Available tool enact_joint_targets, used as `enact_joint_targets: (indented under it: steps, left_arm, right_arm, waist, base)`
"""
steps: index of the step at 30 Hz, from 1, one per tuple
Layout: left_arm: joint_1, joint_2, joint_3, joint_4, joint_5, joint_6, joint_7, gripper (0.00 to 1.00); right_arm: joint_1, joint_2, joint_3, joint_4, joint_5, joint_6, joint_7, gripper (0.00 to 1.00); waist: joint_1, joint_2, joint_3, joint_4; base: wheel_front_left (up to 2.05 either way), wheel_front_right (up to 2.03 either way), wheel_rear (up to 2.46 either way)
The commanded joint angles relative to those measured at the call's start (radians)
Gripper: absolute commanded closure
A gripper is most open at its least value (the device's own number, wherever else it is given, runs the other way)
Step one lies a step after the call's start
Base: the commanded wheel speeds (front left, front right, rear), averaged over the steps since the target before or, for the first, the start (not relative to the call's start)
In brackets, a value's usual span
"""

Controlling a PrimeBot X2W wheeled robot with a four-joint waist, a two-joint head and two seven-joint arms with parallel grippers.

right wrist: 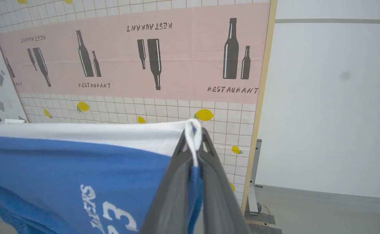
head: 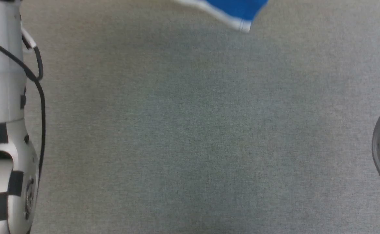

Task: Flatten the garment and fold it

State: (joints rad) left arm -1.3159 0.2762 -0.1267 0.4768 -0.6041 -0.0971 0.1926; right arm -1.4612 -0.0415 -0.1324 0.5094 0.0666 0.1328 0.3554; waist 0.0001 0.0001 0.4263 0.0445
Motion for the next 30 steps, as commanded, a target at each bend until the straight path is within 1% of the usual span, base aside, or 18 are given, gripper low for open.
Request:
enact_joint_targets:
  steps: [1,4,8,12,14,18,20,22,23,26,30]
  left_arm:
    - [-0.015,0.009,0.000,0.027,0.009,-0.003,-0.023,1.00]
    - [-0.033,0.011,-0.010,0.073,0.014,-0.013,-0.074,1.00]
    - [-0.003,0.012,-0.036,0.118,0.001,-0.026,-0.124,1.00]
    - [0.091,0.009,-0.085,0.115,-0.038,-0.032,-0.170,1.00]
    - [0.164,0.018,-0.136,0.081,-0.062,-0.033,-0.192,1.00]
    - [0.341,0.031,-0.225,0.014,-0.125,-0.033,-0.234,1.00]
    - [0.447,0.034,-0.259,-0.026,-0.165,-0.033,-0.260,1.00]
    - [0.547,0.035,-0.280,-0.056,-0.195,-0.033,-0.276,1.00]
    - [0.591,0.034,-0.287,-0.067,-0.208,-0.033,-0.285,1.00]
    - [0.743,0.033,-0.308,-0.103,-0.237,-0.033,-0.302,1.00]
    - [0.926,0.029,-0.331,-0.140,-0.264,-0.005,-0.300,1.00]
  right_arm:
    - [-0.016,-0.009,-0.009,0.016,-0.013,-0.002,-0.038,1.00]
    - [-0.034,-0.009,-0.003,0.057,-0.008,-0.002,-0.092,1.00]
    - [-0.009,-0.009,0.022,0.091,0.032,-0.002,-0.137,1.00]
    - [0.094,-0.009,0.062,0.077,0.088,-0.002,-0.168,1.00]
    - [0.172,-0.011,0.078,0.043,0.117,-0.002,-0.173,1.00]
    - [0.380,-0.035,0.097,-0.076,0.197,-0.002,-0.156,1.00]
    - [0.529,-0.053,0.103,-0.160,0.238,-0.002,-0.116,1.00]
    - [0.680,-0.081,0.138,-0.232,0.240,-0.002,-0.058,1.00]
    - [0.750,-0.085,0.146,-0.260,0.254,-0.002,-0.032,1.00]
    - [0.975,-0.072,0.132,-0.367,0.317,-0.002,0.035,1.00]
    - [1.217,-0.050,0.082,-0.457,0.374,-0.002,0.096,1.00]
  waist:
    - [-0.0001,-0.0001,0.048,-0.015]
    - [-0.0001,-0.0001,0.068,-0.014]
    - [-0.0001,-0.0001,0.082,-0.010]
    - [-0.0001,-0.0001,0.061,-0.004]
    - [-0.0001,-0.0001,0.038,0.002]
    - [-0.0001,-0.0001,-0.029,0.018]
    - [-0.0001,-0.0001,-0.072,0.022]
    - [-0.0001,-0.0001,-0.114,0.021]
    - [-0.0001,-0.0001,-0.135,0.022]
    - [-0.0001,-0.0001,-0.194,0.026]
    - [-0.0001,-0.0001,-0.254,0.027]
  base:
    - [0.00,0.00,0.00]
    - [0.00,0.00,0.00]
    - [0.00,0.00,0.00]
    - [0.00,0.00,0.00]
    - [0.00,0.00,0.00]
    - [0.00,0.00,0.00]
    - [0.00,0.00,0.00]
    - [0.00,0.00,0.00]
    - [0.00,0.00,0.00]
    - [0.00,0.00,0.00]
    - [0.00,0.00,0.00]
